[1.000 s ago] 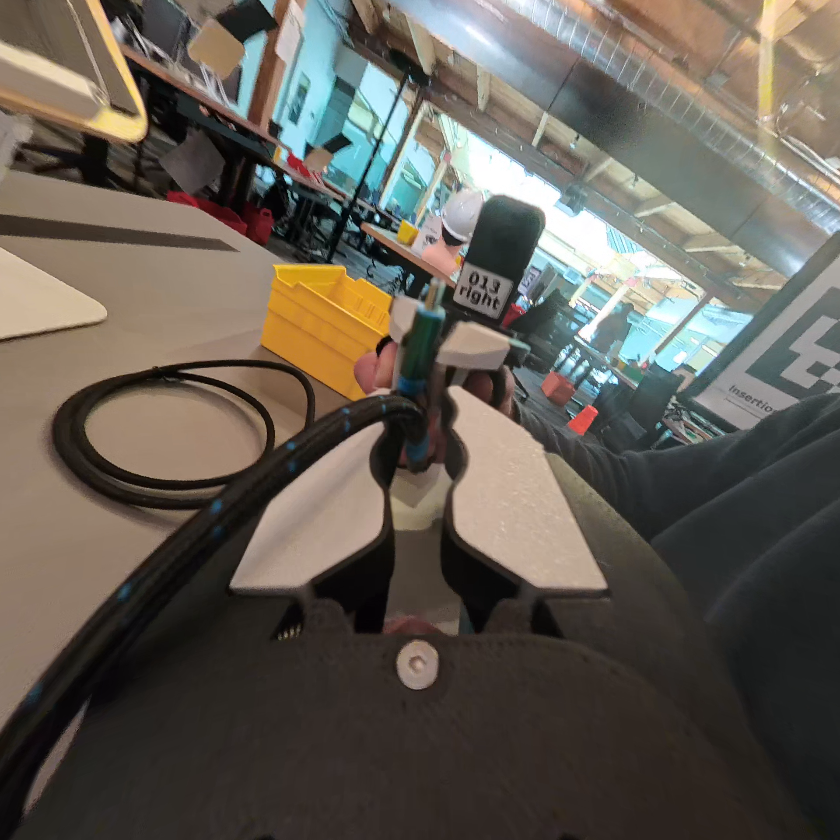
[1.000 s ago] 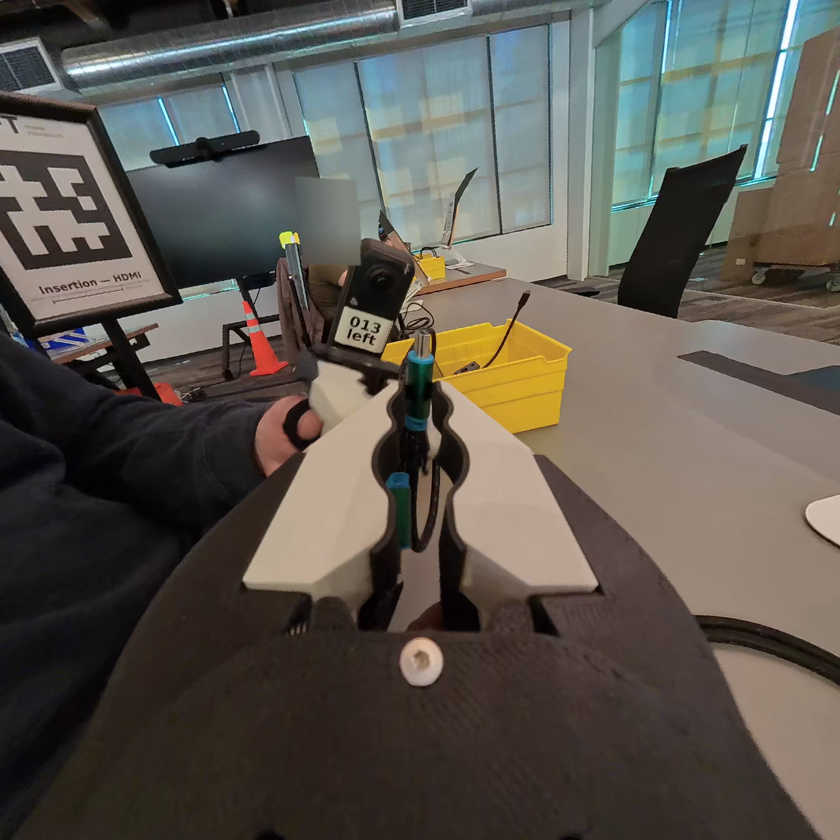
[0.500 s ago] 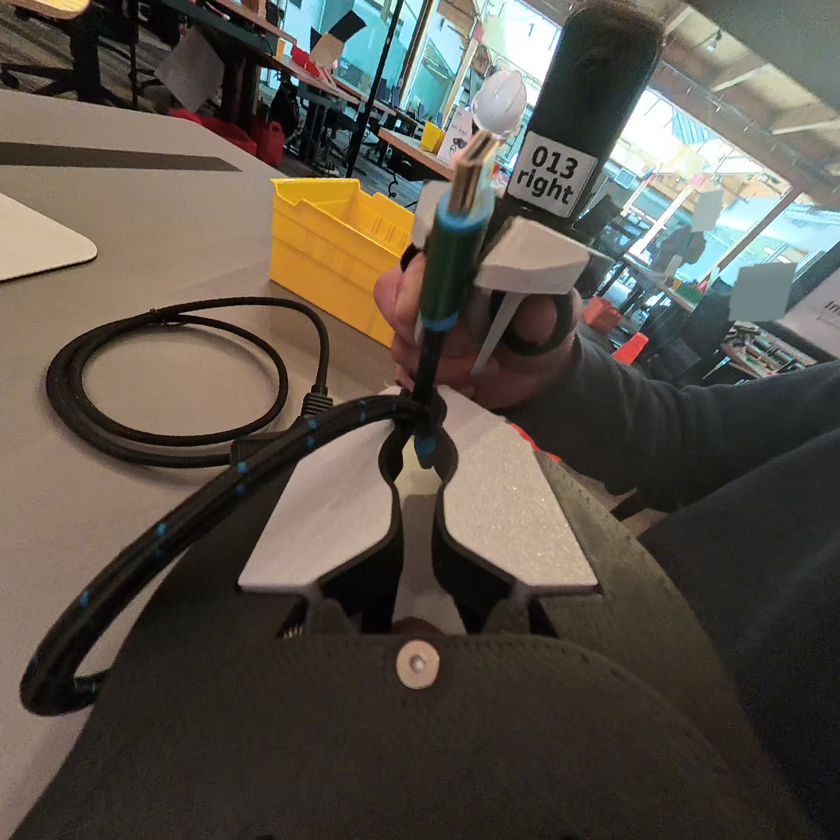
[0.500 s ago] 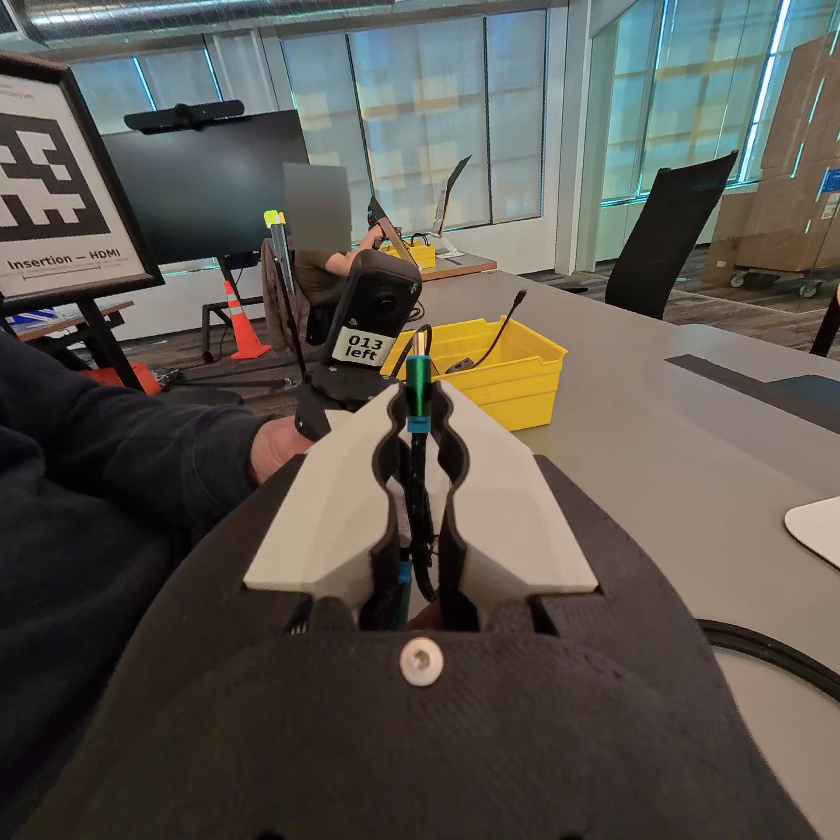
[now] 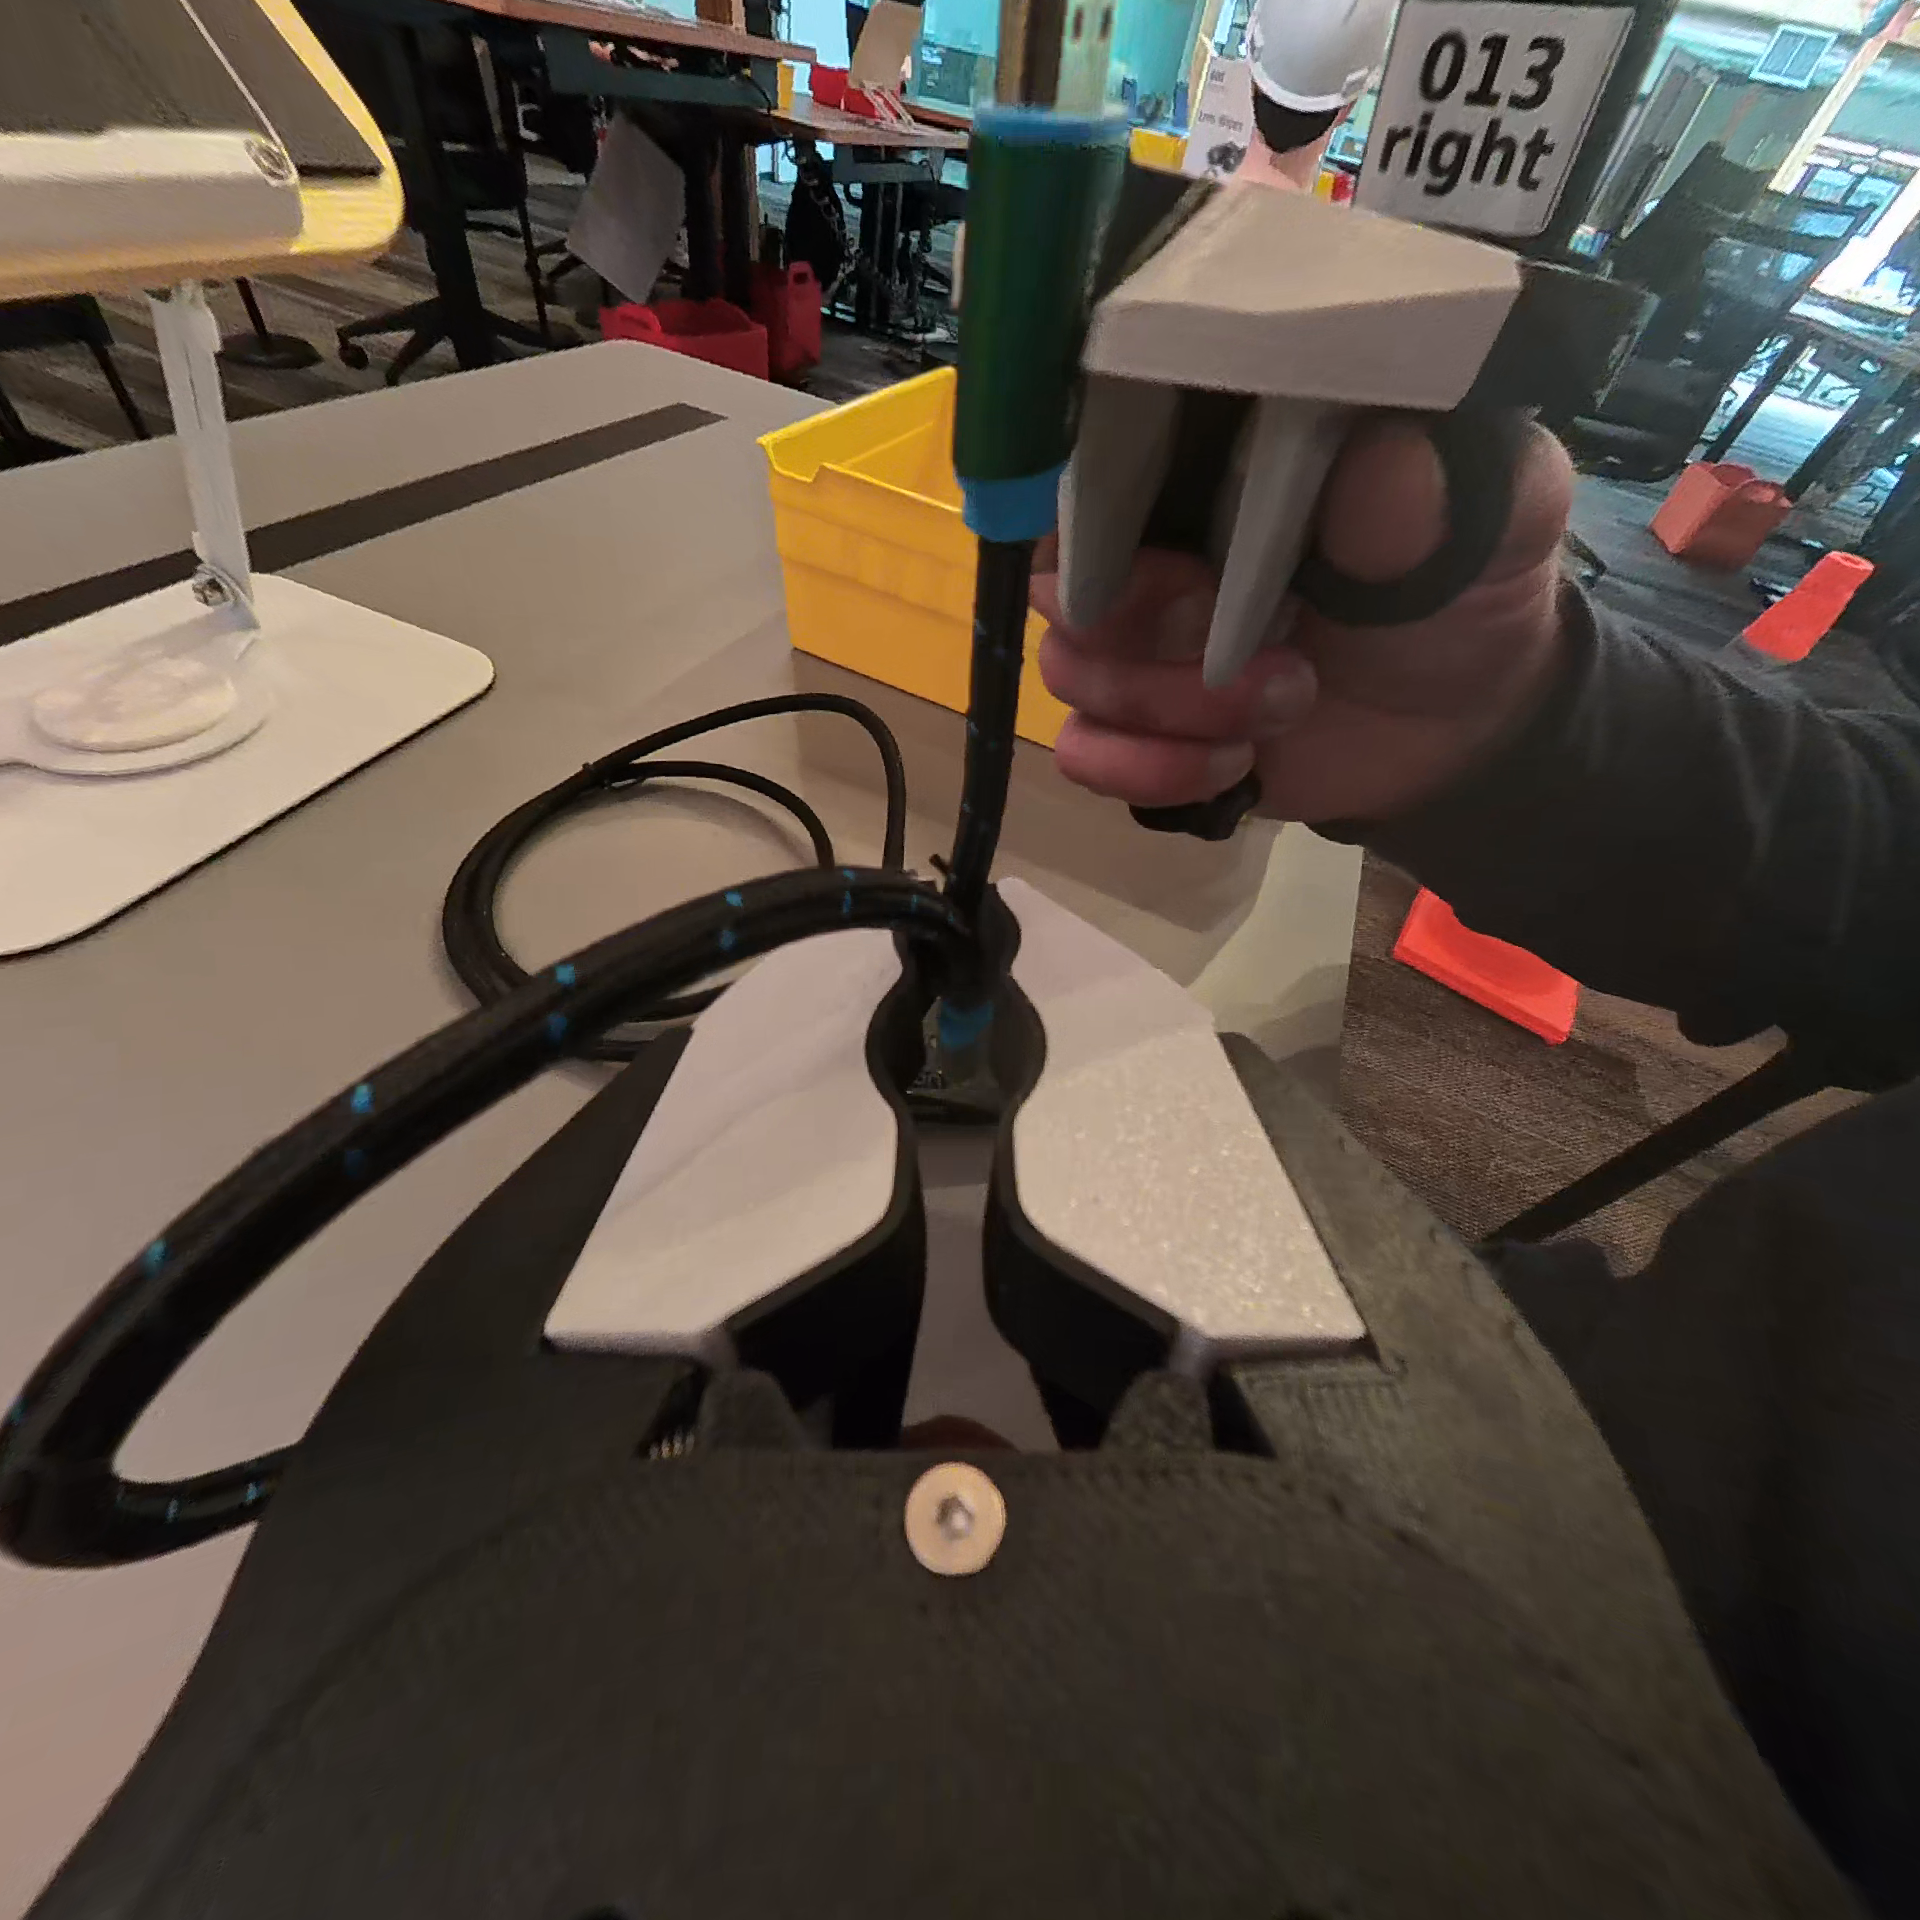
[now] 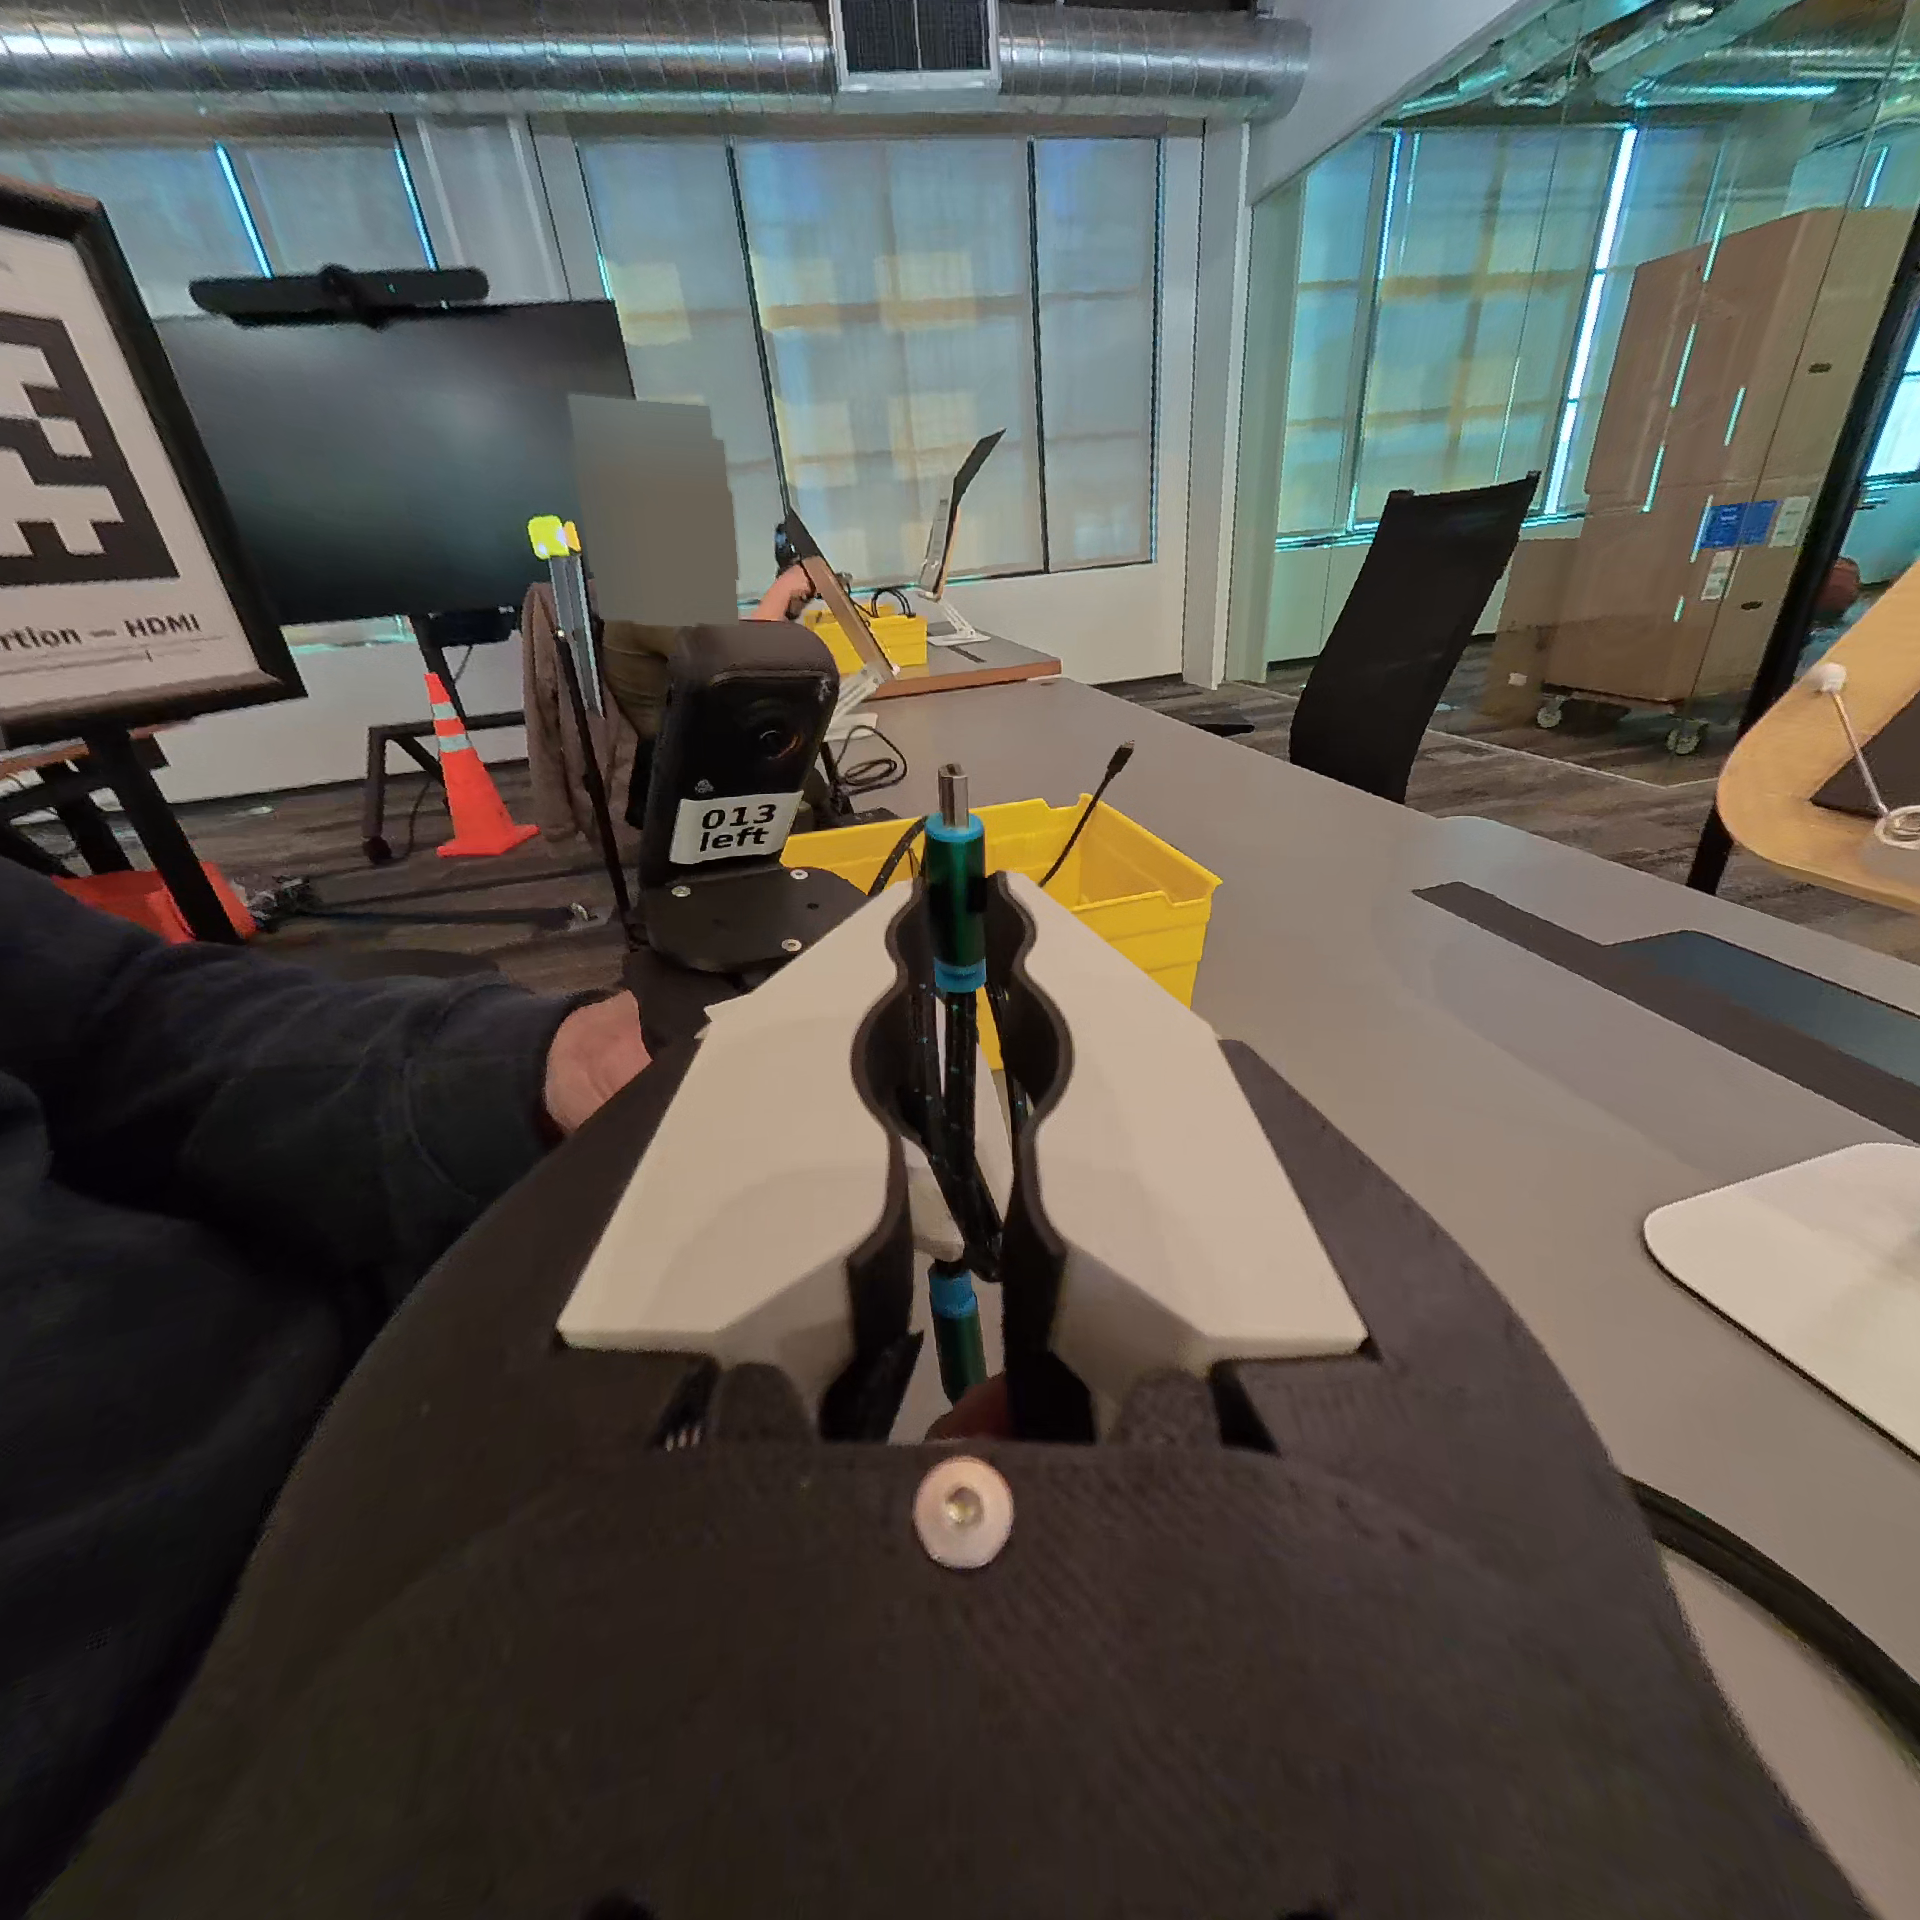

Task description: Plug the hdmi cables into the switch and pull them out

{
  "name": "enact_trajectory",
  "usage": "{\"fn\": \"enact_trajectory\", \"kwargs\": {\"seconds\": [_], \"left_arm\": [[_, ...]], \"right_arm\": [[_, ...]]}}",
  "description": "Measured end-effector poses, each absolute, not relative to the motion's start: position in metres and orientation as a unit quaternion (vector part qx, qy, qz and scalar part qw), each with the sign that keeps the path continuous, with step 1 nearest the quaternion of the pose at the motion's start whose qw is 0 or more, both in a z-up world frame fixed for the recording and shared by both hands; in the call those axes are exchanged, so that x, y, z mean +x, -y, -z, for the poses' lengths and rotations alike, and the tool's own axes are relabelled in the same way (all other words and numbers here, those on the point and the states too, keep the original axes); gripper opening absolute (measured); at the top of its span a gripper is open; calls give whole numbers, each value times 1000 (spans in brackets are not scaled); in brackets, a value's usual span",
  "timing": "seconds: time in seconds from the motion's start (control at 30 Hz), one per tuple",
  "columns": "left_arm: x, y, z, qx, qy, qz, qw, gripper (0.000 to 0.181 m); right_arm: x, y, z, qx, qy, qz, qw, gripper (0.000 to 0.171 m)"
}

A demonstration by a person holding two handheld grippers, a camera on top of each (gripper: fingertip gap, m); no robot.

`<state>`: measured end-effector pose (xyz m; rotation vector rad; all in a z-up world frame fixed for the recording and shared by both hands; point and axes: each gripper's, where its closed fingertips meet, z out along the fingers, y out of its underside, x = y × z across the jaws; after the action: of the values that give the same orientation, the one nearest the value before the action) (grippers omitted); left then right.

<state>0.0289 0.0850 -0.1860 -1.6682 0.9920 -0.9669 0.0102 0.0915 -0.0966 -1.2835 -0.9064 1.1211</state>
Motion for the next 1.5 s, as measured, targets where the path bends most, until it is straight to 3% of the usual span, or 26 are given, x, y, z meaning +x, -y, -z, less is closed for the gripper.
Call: {"fn": "enact_trajectory", "kwargs": {"seconds": [0.17, 0.23, 0.43, 0.6, 0.73, 1.03, 1.17, 1.23, 1.5], "left_arm": [[16, -96, 194, -713, -431, 270, 482, 7], [10, -104, 197, -724, -425, 222, 496, 7], [-19, -130, 196, -693, -476, -63, 538, 6], [-22, -134, 186, -649, -491, -187, 551, 6], [-25, -135, 183, -612, -499, -262, 556, 7], [-28, -139, 188, -600, -499, -298, 549, 6], [-29, -140, 188, -596, -501, -306, 548, 6], [-29, -141, 189, -594, -502, -309, 547, 6], [-26, -139, 188, -604, -502, -279, 552, 7]], "right_arm": [[15, -100, 109, -566, 424, -426, 564, 11], [19, -100, 114, -579, 448, -397, 554, 26], [29, -94, 119, -636, 456, -369, 502, 46], [22, -105, 145, -699, 436, -338, 455, 42], [16, -110, 155, -719, 391, -374, 437, 29], [14, -113, 171, -729, 352, -424, 406, 18], [14, -112, 167, -722, 339, -451, 401, 33], [17, -114, 166, -724, 334, -452, 400, 20], [21, -119, 163, -713, 327, -455, 422, 19]]}}
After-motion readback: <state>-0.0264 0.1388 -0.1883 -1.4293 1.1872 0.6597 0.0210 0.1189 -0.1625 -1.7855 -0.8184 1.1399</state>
